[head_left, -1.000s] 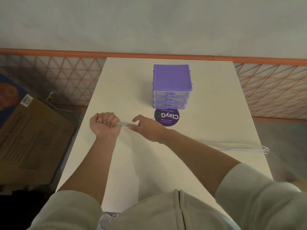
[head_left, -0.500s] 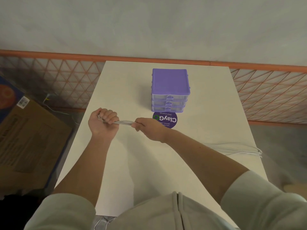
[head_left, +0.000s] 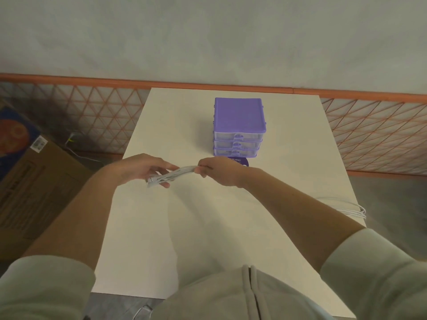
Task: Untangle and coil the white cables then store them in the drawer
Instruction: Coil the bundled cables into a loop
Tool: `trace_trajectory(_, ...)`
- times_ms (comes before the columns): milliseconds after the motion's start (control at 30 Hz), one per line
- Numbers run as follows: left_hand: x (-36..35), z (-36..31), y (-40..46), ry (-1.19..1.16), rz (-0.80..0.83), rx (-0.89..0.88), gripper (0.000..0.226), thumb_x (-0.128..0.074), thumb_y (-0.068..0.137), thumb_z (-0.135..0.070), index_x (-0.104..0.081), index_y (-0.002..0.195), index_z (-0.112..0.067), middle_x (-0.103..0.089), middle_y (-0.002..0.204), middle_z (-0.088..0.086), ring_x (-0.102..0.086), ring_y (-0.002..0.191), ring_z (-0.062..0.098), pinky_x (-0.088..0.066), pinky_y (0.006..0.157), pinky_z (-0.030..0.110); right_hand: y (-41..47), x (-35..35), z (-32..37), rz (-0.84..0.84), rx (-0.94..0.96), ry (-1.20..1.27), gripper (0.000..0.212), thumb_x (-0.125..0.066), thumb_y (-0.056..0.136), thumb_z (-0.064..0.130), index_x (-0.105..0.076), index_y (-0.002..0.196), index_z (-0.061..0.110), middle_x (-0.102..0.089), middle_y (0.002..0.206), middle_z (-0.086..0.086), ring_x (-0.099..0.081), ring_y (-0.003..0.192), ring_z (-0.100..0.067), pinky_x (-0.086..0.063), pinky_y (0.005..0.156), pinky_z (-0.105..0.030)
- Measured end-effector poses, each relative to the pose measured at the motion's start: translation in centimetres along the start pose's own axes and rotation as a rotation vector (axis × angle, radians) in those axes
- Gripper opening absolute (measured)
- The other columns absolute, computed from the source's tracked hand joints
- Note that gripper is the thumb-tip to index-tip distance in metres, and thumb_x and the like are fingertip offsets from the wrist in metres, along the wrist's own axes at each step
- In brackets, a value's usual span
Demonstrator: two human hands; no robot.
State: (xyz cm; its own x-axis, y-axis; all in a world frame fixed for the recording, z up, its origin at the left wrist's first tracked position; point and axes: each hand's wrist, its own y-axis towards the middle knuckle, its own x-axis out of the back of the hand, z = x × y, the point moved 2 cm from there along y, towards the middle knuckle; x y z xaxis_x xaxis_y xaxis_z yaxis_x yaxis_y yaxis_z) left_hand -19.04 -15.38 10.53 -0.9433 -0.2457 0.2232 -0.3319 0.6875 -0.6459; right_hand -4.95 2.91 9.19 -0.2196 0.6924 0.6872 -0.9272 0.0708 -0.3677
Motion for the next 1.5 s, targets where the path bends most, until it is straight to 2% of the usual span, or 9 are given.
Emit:
trace_trajectory(67,-1.1,-0.8,0.5,0.183,0.038,0.06,0.076,-0.073,0.056,-0.074,-0.075,0.11,-0.02,-0.076,0.099,0.003,-0.073,0.092,0.025,-0.045,0.096,0.028,0.1,-0.2,0.0,0.015,-0.001,-0.017,0.034,-0.037,0.104,0.041,-0.053,0.088,0.015,-0.047,0.073,0.005,-0.043,0.063,-0.014,-0.035,0.055,-0.026)
trace_trajectory(167,-2.6,-1.2,1.5,0.358,0.097,0.122,0.06,-0.055,0.075,-0.077,-0.079,0.089,-0.023,-0.066,0.076,-0.003,-0.073,0.072,0.021,-0.048,0.091,0.032,0.1,-0.1,0.0,0.02,0.003,-0.033,0.033,-0.036,0.105,0.039,-0.053,0.089,0.015,-0.047,0.074,0.005,-0.043,0.063,-0.014,-0.035,0.054,-0.026)
trace_trajectory(267,-3.2,-0.9,2.1,0.113,0.122,0.104,0.052,-0.046,0.093,-0.058,-0.056,0.071,-0.012,-0.045,0.06,-0.003,-0.045,0.043,0.012,-0.057,0.083,0.04,0.1,0.5,-0.4,-0.01,-0.009,-0.013,0.035,-0.037,0.104,0.042,-0.054,0.089,0.016,-0.048,0.074,0.007,-0.045,0.065,-0.015,-0.036,0.056,-0.026)
trace_trajectory(367,-3.5,-1.0,1.7,-0.116,0.139,0.06,0.044,-0.039,0.097,-0.052,-0.041,0.071,-0.017,-0.034,0.063,-0.004,-0.032,0.047,0.009,-0.048,0.055,0.023,0.2,0.6,-1.1,-0.064,0.0,0.013,0.04,-0.038,0.102,0.048,-0.058,0.088,0.016,-0.054,0.079,0.003,-0.049,0.071,-0.017,-0.039,0.062,-0.029)
trace_trajectory(667,-3.2,-0.4,2.7,-0.572,0.052,-0.045,0.038,-0.045,0.094,-0.049,-0.044,0.07,-0.02,-0.022,0.054,-0.01,-0.021,0.04,0.002,-0.024,0.039,0.015,-0.3,0.5,-4.2,-0.247,-0.167,0.19,0.062,-0.043,0.089,0.07,-0.054,0.074,0.011,-0.055,0.072,-0.003,-0.049,0.066,-0.018,-0.043,0.064,-0.034)
trace_trajectory(767,-3.4,0.2,3.3,-0.69,-0.009,-0.026,0.039,-0.042,0.098,-0.048,-0.044,0.071,-0.02,-0.024,0.053,-0.01,-0.023,0.038,0.002,-0.023,0.036,0.015,-1.2,0.0,-6.0,-0.243,-0.207,0.188,0.072,-0.035,0.086,0.078,-0.057,0.089,0.009,-0.061,0.084,-0.005,-0.057,0.077,-0.024,-0.049,0.069,-0.038)
trace_trajectory(1167,-4.0,2.6,3.7,-0.913,-0.141,-0.057,0.039,-0.037,0.102,-0.045,-0.047,0.073,-0.021,-0.026,0.054,-0.01,-0.027,0.039,0.004,-0.035,0.041,0.012,-4.6,-1.6,-12.2,-0.195,-0.253,0.004,0.039,-0.024,0.105,0.046,-0.054,0.106,0.021,-0.064,0.105,0.0,-0.059,0.083,-0.024,-0.047,0.074,-0.035)
trace_trajectory(1433,-4.3,3.2,2.9,-0.813,-0.217,-0.031,0.037,-0.041,0.1,-0.048,-0.05,0.075,-0.021,-0.028,0.057,-0.009,-0.03,0.039,0.005,-0.049,0.072,0.022,-5.6,-0.9,-13.1,-0.194,-0.184,-0.22,0.045,-0.023,0.106,0.042,-0.04,0.146,0.029,-0.055,0.122,-0.002,-0.056,0.106,-0.023,-0.039,0.077,-0.029)
trace_trajectory(1500,-4.5,3.3,2.8,-0.852,-0.209,-0.028,0.038,-0.044,0.098,-0.05,-0.051,0.075,-0.021,-0.027,0.059,-0.009,-0.028,0.04,0.004,-0.046,0.057,0.016,-5.9,-0.9,-13.0,-0.203,-0.161,-0.25,0.046,-0.022,0.106,0.042,-0.039,0.146,0.029,-0.055,0.123,-0.002,-0.056,0.108,-0.023,-0.04,0.077,-0.03)
